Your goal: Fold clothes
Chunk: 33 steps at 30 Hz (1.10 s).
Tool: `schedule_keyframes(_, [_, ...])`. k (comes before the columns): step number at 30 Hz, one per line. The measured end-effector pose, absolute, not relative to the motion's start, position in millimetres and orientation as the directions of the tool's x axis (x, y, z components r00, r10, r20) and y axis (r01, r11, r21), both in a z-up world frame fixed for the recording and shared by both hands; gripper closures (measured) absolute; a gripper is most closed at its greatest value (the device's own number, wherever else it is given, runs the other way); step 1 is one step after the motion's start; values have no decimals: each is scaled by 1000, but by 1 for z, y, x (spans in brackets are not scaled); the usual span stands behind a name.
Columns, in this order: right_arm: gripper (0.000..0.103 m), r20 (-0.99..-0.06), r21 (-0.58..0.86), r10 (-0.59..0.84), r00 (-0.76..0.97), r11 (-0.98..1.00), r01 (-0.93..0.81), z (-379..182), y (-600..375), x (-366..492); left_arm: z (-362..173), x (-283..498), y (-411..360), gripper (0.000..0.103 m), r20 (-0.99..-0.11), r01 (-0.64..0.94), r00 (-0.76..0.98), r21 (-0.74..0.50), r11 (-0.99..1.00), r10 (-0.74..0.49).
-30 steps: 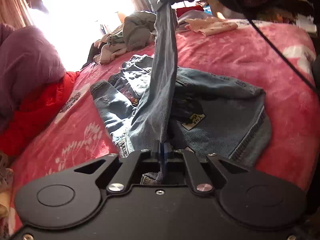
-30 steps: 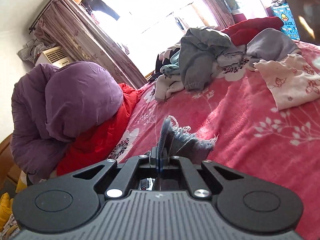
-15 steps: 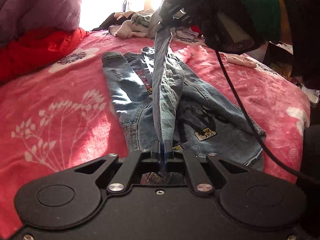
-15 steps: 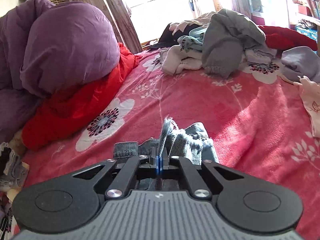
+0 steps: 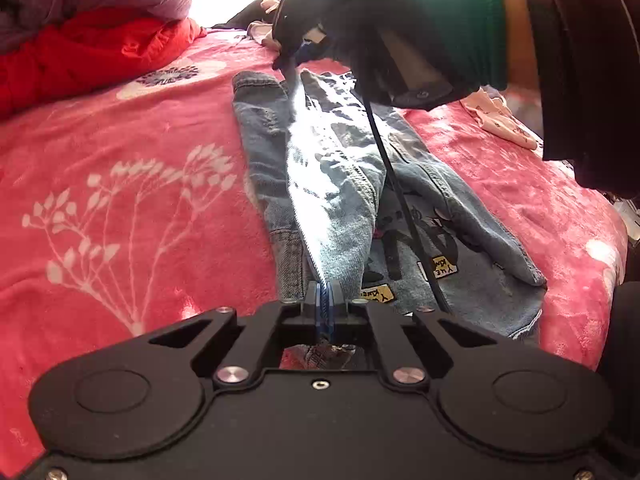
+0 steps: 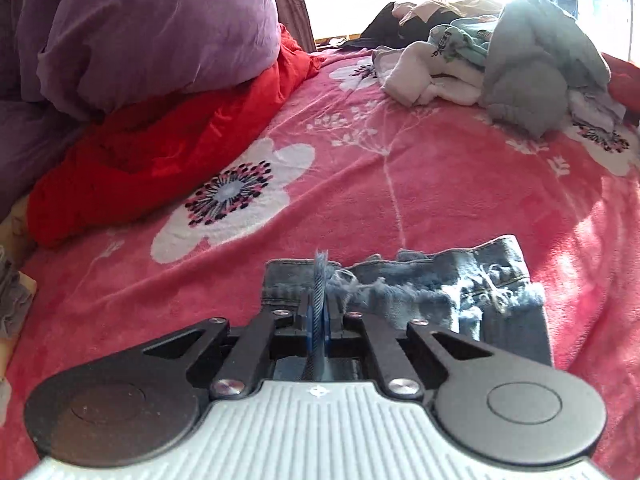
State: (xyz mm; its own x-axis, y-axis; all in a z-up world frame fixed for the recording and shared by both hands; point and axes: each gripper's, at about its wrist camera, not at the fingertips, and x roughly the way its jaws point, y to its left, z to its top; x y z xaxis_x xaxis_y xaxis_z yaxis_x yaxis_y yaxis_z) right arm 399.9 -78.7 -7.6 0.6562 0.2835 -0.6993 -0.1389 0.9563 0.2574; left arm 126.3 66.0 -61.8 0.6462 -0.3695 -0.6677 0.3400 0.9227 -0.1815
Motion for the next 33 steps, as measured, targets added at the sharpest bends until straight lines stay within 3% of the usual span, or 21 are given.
schedule_keyframes(5, [72, -648, 264, 330, 687, 943, -203, 12, -93, 396, -64, 128, 63, 100, -684, 337, 634, -176, 925, -361])
schedule_keyframes(20, [71, -654, 342, 339, 676, 930, -136, -35, -165, 394, -70, 134, 61, 100, -705, 338, 601, -204, 919, -378])
schedule_keyframes(22, [76, -646, 323, 348, 679, 931, -170, -34, -160, 394, -71, 134, 61, 100, -705, 339, 598, -210, 917, -382])
schedule_keyframes(23, [92, -640, 308, 348, 685, 933, -186, -33, -158, 394, -71, 135, 62, 100, -705, 340, 596, -213, 916, -385])
schedule_keyframes(24, [99, -633, 307, 359, 686, 930, -204, -31, -157, 394, -72, 135, 62, 100, -705, 342, 595, -214, 915, -387])
schedule_keyframes(30, [99, -563, 257, 384, 731, 923, -287, -14, -147, 386, -73, 135, 62, 100, -708, 345, 589, -215, 914, -389])
schedule_keyframes(33, [99, -618, 152, 286, 732, 957, -246, -16, -143, 392, -74, 135, 63, 100, -709, 341, 587, -221, 914, -391])
